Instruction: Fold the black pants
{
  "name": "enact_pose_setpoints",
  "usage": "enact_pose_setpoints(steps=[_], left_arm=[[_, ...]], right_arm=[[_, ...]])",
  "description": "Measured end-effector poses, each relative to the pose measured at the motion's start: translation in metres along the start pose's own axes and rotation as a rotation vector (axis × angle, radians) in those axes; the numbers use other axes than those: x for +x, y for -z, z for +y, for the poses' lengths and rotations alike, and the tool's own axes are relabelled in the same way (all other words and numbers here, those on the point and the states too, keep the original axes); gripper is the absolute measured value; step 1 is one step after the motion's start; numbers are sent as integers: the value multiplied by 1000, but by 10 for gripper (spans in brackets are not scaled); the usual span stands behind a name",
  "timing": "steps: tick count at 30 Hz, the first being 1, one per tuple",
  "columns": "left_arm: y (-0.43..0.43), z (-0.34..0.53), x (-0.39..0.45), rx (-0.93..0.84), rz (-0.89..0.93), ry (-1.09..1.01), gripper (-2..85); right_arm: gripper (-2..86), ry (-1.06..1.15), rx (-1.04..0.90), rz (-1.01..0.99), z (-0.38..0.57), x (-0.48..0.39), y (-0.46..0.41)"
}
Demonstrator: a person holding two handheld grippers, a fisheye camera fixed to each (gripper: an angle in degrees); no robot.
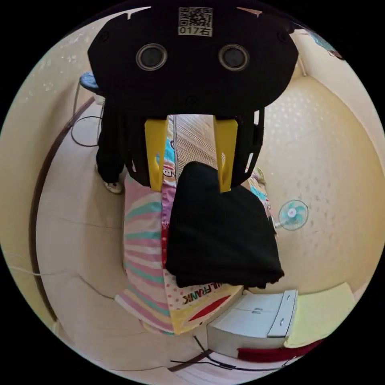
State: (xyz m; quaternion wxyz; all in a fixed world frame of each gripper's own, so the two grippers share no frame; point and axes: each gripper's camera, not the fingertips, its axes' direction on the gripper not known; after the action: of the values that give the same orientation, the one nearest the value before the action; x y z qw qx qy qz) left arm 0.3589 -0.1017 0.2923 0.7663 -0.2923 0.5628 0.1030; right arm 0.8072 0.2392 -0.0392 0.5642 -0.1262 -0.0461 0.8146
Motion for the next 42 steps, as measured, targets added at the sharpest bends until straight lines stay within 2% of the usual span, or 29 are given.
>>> enact_pose_setpoints(steps=[2,3,6,9,11,12,14,18,20,22,27,31,35,37,42], left_arm=[[-20,-5,11,-14,-17,-21,-10],[-30,-7,14,-18,-34,-24,-10],[-44,-1,9,5,-76,6,-10],[-47,13,-6,51,-110,70,-10],[-47,24,-15,94,-123,101,-10],[-49,32,-21,119,-128,117,-10],[-54,44,-31,145,-134,140,-10],[-73,66,-55,185,-132,185,-10],[-82,72,-62,209,-122,193,-10],[-92,76,-68,220,-115,193,-9],[-109,79,-74,202,-179,113,7],[-117,83,-84,184,-248,77,32],[-132,90,-109,174,-252,69,40],[-141,92,-122,158,-241,73,43],[-169,92,-151,102,-209,66,48]], right_arm=[[142,-16,39,-241,-10,28,8],[134,-29,36,-269,-11,33,9],[56,33,76,-296,-9,29,36],[29,328,109,-244,-1,-34,75],[21,613,13,-314,-6,-101,85],[20,686,-28,-346,-8,-119,84],[19,956,-211,-452,-3,-190,71],[18,1235,-494,-448,28,-268,20],[19,1225,-624,-295,47,-287,-31],[19,1222,-669,-154,66,-286,-63],[26,1187,-697,-113,103,-250,-79],[47,1235,-559,114,115,-213,-55],[79,1138,-334,380,83,-175,-14],[98,1077,-293,465,63,-156,-3],[117,899,-339,412,22,-105,5]])
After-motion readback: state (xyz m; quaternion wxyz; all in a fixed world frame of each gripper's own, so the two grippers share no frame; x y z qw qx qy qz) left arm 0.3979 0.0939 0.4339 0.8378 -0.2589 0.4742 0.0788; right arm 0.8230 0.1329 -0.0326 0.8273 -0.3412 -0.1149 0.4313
